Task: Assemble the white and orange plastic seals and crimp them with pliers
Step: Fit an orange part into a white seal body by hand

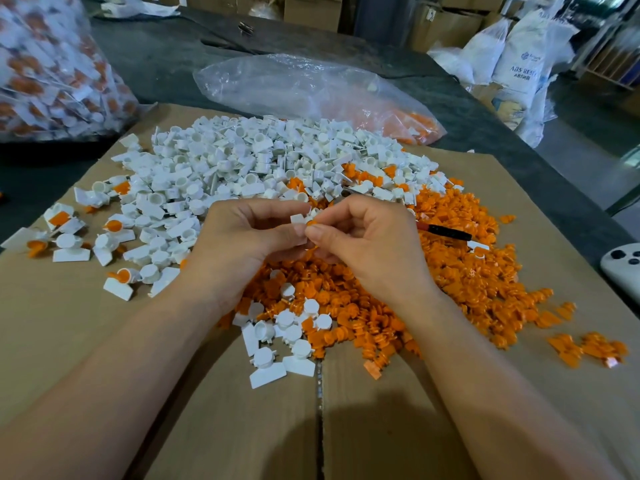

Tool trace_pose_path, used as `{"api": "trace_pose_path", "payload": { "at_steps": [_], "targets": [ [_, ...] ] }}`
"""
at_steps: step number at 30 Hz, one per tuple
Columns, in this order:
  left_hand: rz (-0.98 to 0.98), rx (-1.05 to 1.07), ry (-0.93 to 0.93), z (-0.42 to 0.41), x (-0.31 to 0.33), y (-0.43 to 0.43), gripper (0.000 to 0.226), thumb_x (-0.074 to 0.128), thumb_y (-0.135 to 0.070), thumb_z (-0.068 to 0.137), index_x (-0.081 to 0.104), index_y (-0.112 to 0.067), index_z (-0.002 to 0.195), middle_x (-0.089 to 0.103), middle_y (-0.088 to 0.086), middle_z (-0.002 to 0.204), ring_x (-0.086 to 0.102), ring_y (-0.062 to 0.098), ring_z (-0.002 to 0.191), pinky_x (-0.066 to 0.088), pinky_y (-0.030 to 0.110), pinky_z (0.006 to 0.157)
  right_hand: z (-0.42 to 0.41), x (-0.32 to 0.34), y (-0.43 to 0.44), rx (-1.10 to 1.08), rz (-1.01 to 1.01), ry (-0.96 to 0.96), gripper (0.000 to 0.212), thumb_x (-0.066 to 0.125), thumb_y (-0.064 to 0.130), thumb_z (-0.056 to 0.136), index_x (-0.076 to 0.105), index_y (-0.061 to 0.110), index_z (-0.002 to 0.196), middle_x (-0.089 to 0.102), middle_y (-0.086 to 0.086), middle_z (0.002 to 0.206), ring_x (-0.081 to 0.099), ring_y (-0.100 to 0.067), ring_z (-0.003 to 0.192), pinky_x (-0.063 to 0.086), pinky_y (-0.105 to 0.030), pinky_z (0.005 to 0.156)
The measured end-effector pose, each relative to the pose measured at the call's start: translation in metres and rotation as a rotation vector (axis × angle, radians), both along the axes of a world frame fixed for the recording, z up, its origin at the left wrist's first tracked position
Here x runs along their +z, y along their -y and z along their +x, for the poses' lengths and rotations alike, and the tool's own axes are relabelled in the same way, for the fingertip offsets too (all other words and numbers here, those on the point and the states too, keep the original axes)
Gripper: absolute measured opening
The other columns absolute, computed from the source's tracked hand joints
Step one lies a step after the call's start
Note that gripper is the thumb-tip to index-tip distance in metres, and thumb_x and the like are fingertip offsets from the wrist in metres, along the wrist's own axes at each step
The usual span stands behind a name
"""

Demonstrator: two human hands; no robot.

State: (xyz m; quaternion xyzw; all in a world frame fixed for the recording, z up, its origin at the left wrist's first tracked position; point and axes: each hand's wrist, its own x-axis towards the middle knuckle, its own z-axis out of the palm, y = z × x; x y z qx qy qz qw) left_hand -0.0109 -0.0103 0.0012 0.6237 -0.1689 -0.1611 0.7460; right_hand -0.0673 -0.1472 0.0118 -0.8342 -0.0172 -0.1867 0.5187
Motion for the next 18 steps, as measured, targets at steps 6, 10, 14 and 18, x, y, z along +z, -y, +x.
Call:
{"api": "trace_pose_path", "payload": {
  "at_steps": [6, 10, 14, 18],
  "targets": [
    [0.032, 0.087, 0.01, -0.0017, 0.002, 0.0018, 0.019, 0.067, 0.01, 0.07, 0.064, -0.008, 0.067, 0.065, 0.003, 0.052, 0.064, 0.013, 0.049, 0.055, 0.02, 0.053, 0.001, -0.0013, -0.002, 0.022, -0.055, 0.016, 0.029, 0.073, 0.013, 0.075, 0.058, 0.038, 0.08, 0.062, 0.013, 0.067, 0.065, -0.004, 0.065, 0.055, -0.024, 0.066],
    [0.008, 0.103, -0.014, -0.0016, 0.0049, 0.0008, 0.017, 0.066, 0.011, 0.073, 0.063, -0.006, 0.069, 0.065, 0.004, 0.052, 0.063, 0.012, 0.048, 0.054, 0.019, 0.05, -0.0007, -0.0012, -0.0006, 0.051, -0.107, 0.041, 0.04, 0.074, 0.011, 0.074, 0.057, 0.044, 0.086, 0.06, 0.016, 0.068, 0.061, 0.003, 0.068, 0.048, -0.01, 0.066],
    [-0.015, 0.092, -0.071, -0.0011, 0.0054, 0.0001, 0.016, 0.065, 0.01, 0.072, 0.063, -0.005, 0.069, 0.064, 0.003, 0.052, 0.062, 0.012, 0.047, 0.053, 0.019, 0.048, -0.0003, -0.0014, 0.0001, 0.024, -0.14, 0.071, 0.038, 0.075, 0.013, 0.073, 0.057, 0.042, 0.088, 0.06, 0.016, 0.073, 0.059, 0.002, 0.071, 0.048, -0.011, 0.065],
    [-0.026, 0.055, -0.124, 0.0012, 0.0049, -0.0013, 0.015, 0.066, 0.009, 0.071, 0.064, -0.006, 0.066, 0.064, 0.005, 0.054, 0.062, 0.013, 0.049, 0.052, 0.019, 0.048, -0.0002, 0.0, 0.0007, 0.007, -0.194, 0.121, 0.033, 0.076, 0.015, 0.071, 0.06, 0.032, 0.094, 0.058, 0.015, 0.085, 0.057, -0.001, 0.08, 0.049, -0.016, 0.065]
  ]
}}
